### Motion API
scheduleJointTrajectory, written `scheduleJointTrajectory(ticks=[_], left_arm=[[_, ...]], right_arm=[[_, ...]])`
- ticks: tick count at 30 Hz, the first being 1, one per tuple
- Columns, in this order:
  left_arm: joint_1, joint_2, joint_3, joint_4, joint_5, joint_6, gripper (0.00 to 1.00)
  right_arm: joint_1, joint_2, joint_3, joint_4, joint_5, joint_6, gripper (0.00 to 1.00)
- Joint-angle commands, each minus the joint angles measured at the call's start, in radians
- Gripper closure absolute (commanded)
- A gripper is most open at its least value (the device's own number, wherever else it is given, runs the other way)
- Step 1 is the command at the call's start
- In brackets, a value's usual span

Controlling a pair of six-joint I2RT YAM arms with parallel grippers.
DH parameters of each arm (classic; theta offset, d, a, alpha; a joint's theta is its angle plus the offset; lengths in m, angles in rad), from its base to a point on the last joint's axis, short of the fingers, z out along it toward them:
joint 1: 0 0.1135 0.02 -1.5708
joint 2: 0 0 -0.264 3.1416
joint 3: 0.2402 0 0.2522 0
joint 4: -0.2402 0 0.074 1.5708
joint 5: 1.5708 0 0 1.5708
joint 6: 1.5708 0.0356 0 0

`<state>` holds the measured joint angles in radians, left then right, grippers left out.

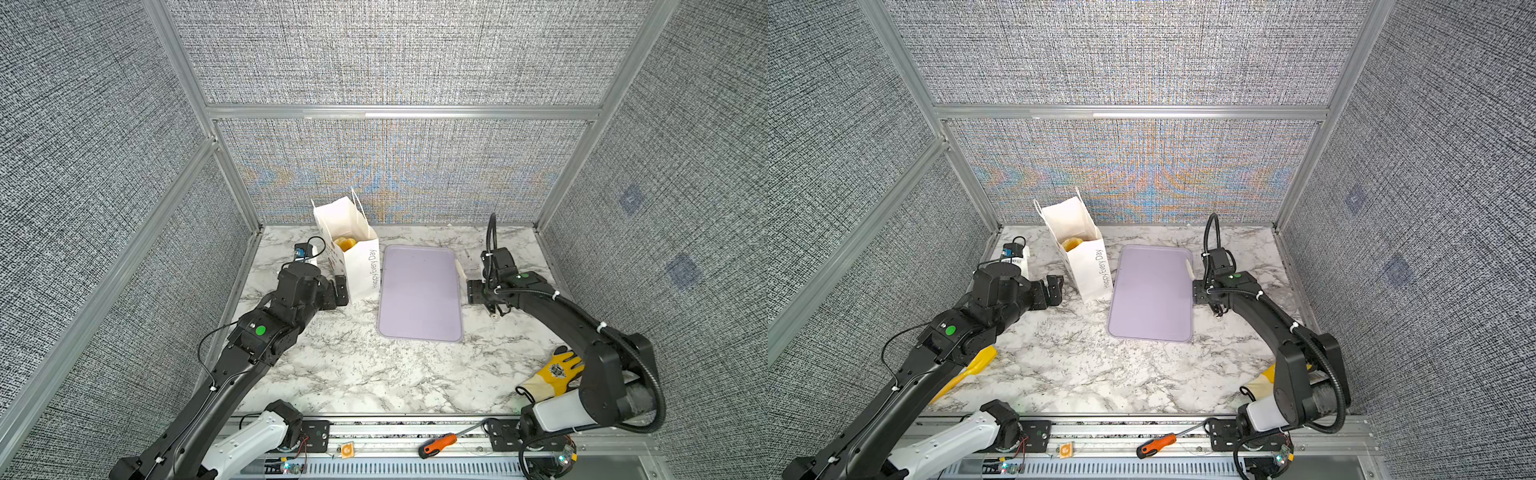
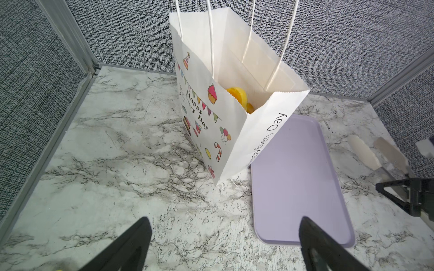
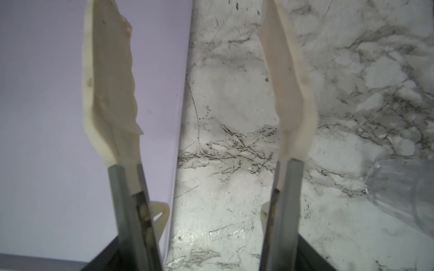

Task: Place the fake bread into the paper bag
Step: 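Open the tongs and withdraw them from the bag with the right gripper, then lower the tongs onto the table beside the tray and release with the right gripper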

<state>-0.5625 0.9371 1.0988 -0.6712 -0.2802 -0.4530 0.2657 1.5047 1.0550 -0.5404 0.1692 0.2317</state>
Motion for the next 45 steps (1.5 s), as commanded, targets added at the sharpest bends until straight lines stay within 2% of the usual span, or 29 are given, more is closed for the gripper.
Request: scheduleJointTrajectory(ticks=[1, 27, 32, 38, 45], left_arm=[[0.001, -0.008, -0.009, -0.004, -0.009, -0.009, 0.01], [0.001, -0.027, -0.056, 0.021, 0.002, -0.015, 0.01], [0.001, -0.031, -0.060, 0.033, 0.006, -0.013, 0.01], [0.001, -0.022, -0.060, 0.038, 0.014, -0.013, 0.01], [0.001, -0.023, -0.073, 0.047, 0.011, -0.016, 0.01]], right_arm=[[-0.017, 0.043, -0.002, 0.050, 0.041, 0.052, 0.24], [-0.121, 0.391, 0.180, 0.079, -0.082, 0.017, 0.19], [-0.129, 0.406, 0.180, 0.066, -0.089, -0.001, 0.15], [-0.129, 0.382, 0.154, 0.079, -0.097, -0.016, 0.01], [-0.128, 0.251, 0.058, 0.125, -0.098, -0.029, 0.01]])
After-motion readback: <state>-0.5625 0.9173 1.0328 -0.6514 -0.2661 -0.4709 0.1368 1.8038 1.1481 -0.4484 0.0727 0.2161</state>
